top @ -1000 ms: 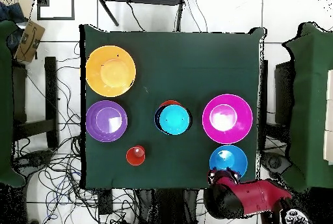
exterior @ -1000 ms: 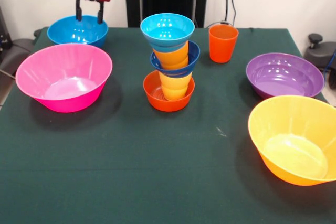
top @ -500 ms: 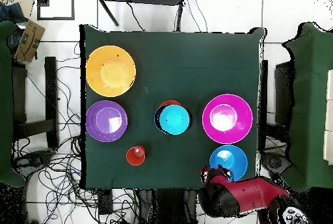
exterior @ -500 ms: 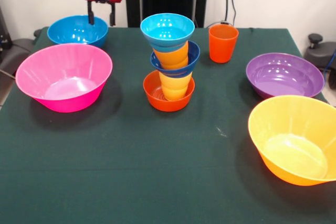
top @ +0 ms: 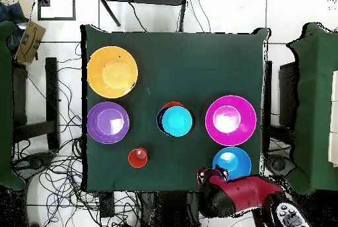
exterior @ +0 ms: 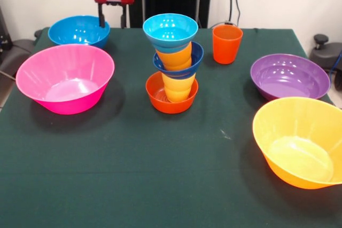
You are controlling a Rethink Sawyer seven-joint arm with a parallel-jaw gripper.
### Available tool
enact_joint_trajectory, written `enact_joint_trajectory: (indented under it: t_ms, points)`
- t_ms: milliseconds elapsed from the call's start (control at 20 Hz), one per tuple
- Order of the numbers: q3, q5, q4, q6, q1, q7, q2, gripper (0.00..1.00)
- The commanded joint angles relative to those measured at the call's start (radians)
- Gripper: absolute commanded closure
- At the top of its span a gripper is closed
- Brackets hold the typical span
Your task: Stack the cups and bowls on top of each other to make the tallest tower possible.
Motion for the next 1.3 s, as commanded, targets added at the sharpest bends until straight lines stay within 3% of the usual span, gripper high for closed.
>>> enact_joint_trajectory:
  t_ms: [50, 350, 700, 1000, 1300]
  points:
    - [-0.074, -0.046, -0.120, -0.077, 0.144, 0.116, 0.088, 0.00]
    - [-0.230, -0.019, -0.200, -0.159, 0.267, 0.148, 0.164, 0.00]
    - [-0.331, 0.028, -0.265, -0.218, 0.323, 0.121, 0.234, 0.00]
    - [-0.507, 0.127, -0.309, -0.307, 0.442, 0.142, 0.326, 0.00]
    - [-0.518, 0.167, -0.312, -0.329, 0.441, 0.102, 0.342, 0.00]
